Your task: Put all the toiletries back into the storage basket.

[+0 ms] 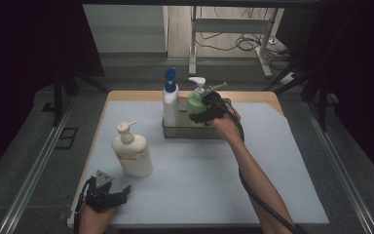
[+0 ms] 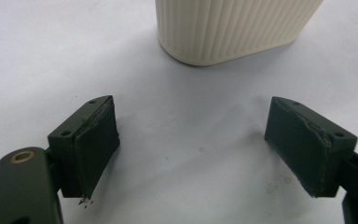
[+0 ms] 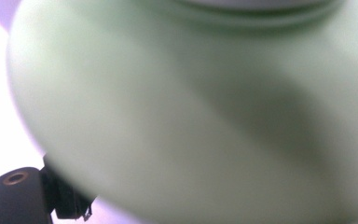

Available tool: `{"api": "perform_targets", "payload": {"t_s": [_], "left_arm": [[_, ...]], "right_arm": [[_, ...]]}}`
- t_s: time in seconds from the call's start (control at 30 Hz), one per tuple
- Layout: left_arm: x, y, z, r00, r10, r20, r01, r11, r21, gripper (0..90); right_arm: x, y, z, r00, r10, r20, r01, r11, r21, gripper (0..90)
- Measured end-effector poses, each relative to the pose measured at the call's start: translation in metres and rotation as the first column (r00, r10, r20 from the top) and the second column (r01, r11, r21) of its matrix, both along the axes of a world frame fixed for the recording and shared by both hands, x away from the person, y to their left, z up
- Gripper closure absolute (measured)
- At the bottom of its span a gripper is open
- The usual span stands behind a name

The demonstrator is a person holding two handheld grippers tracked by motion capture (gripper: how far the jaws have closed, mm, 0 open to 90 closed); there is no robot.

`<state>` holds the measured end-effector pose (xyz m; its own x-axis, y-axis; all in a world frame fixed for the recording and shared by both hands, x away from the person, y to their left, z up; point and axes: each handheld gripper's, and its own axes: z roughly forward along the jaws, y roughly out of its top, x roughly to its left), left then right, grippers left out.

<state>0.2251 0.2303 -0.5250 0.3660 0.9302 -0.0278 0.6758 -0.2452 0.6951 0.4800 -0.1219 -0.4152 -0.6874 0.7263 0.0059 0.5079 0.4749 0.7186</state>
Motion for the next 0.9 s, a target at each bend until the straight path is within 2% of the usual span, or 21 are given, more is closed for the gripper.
{"api": "perform_targets", "payload": {"t_s": [0.4,0.57,0.6,0.63,0.67,0.8,0.9], "left_arm": [[0.0,0.0,0.0,1.0,0.0,0.0,0.0,1.0,0.001,16.8],[0.0,0.0,0.0,1.0,0.001,0.0,-0.001,1.0,-0.001,16.8],[0.0,0.0,0.0,1.0,0.001,0.0,-0.001,1.0,0.0,16.8],[0.0,0.0,0.0,1.0,0.0,0.0,0.0,1.0,0.001,16.8],[0.0,0.0,0.0,1.0,0.0,0.0,0.0,1.0,0.001,16.8],[0.0,0.0,0.0,1.0,0.0,0.001,0.0,1.0,0.001,16.9],[0.0,0.0,0.0,1.0,0.001,0.0,-0.001,1.0,0.0,16.8]], "right_arm": [[-0.013,-0.02,0.007,0.9994,0.023,0.026,-0.024,0.9989,0.039,14.9],[-0.02,-0.031,0.008,0.9997,0.026,0.001,-0.026,0.9983,0.053,17.2],[-0.021,-0.034,0.007,0.9996,0.027,-0.008,-0.026,0.9978,0.061,17.2],[-0.023,-0.039,0.006,0.9991,0.026,-0.033,-0.023,0.9955,0.092,17.5],[-0.023,-0.039,0.006,0.9991,0.026,-0.033,-0.023,0.9955,0.092,17.5],[-0.027,-0.048,0.004,0.9991,0.012,-0.04,-0.008,0.9959,0.09,21.7],[-0.03,-0.053,0.003,0.9997,-0.001,-0.024,0.003,0.9974,0.073,29.9]]}}
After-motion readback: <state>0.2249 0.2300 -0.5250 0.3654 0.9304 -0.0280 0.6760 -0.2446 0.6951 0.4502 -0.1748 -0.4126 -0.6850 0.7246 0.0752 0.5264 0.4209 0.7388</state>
